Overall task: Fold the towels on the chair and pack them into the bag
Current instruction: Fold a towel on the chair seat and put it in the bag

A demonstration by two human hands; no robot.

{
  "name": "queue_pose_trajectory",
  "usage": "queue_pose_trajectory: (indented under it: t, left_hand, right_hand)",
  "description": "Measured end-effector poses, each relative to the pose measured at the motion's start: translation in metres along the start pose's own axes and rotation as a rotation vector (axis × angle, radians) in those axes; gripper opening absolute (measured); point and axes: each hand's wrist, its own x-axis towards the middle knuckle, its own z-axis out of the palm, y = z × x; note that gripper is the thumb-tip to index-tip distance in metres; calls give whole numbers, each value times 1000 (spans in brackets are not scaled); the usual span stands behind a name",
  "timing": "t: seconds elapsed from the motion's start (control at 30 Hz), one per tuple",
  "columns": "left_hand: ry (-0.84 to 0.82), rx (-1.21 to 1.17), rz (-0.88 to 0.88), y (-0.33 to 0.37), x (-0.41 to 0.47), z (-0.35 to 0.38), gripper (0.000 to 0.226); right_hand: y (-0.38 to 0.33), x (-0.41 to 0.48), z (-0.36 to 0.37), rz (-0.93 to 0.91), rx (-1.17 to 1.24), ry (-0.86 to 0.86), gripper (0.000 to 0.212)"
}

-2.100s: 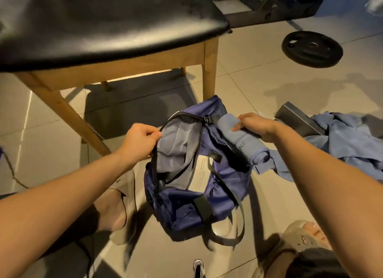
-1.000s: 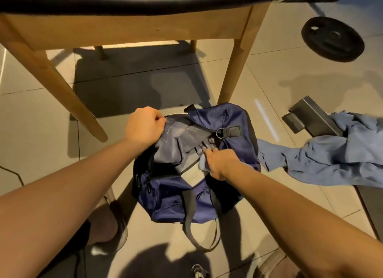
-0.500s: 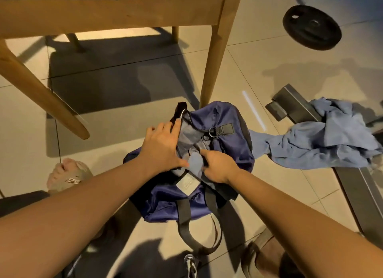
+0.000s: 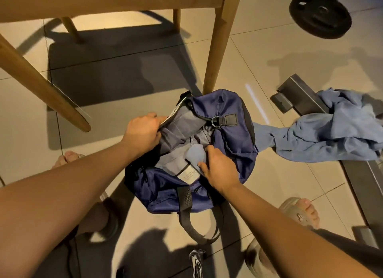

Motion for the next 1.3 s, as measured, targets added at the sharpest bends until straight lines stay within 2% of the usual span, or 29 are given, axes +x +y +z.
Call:
queue_pose_trajectory:
  t: [0.1,0.2,0.33,0.5,0.6,0.7,0.77,0.87,0.97,1.03,1.1,1.13,1.2,1.3]
  left_hand:
    - [-36,-5,-22,-16,6,-5,44]
    - [-32,-56,-89,-26,7,-2,40]
    - [-22,-164,-122,-32,4,1,39]
    - [-93,-259,-106,-38,0,6,82]
    - [-147,-332,-73,-35,-3,10,91]
    - [-176,-383,-55,-32,-2,11,81]
    - [-187,-513,-86,-30,0,9,68]
    - [-165,-776,-169,-29,5,4,47]
    - [-169,-811,-208,-33,12,-3,37]
    - [-211,-802,-273,-36,15,-5,46]
    - [-275,-787,-377,-39,17,-3,70]
    - [-304,-768,-408,-39,17,1,74]
    - [-317,-773,-412,-39,19,11,50]
    - [-193,-725,-457,-38,22,10,12]
  right_hand:
    - [4,-11,6,-121,-160,13,42]
    - [4,-17,4,-123,-211,-76,57]
    - [-7,-8,-5,-54,64,-65,50]
    - [-23,12,-9,117,377,-90,41]
    - [-28,22,-4,218,539,-95,47]
    - [-32,29,5,291,671,-125,55]
    - [-40,36,9,291,733,-118,55]
    - [-65,55,8,235,805,-112,54]
    - [-87,71,9,173,872,-123,57]
    - [-91,70,10,163,856,-155,57]
    - [-83,65,12,158,814,-165,56]
    - [-78,62,11,146,798,-158,54]
    - [-65,59,10,126,778,-162,48]
    - [-48,58,11,222,706,-227,40]
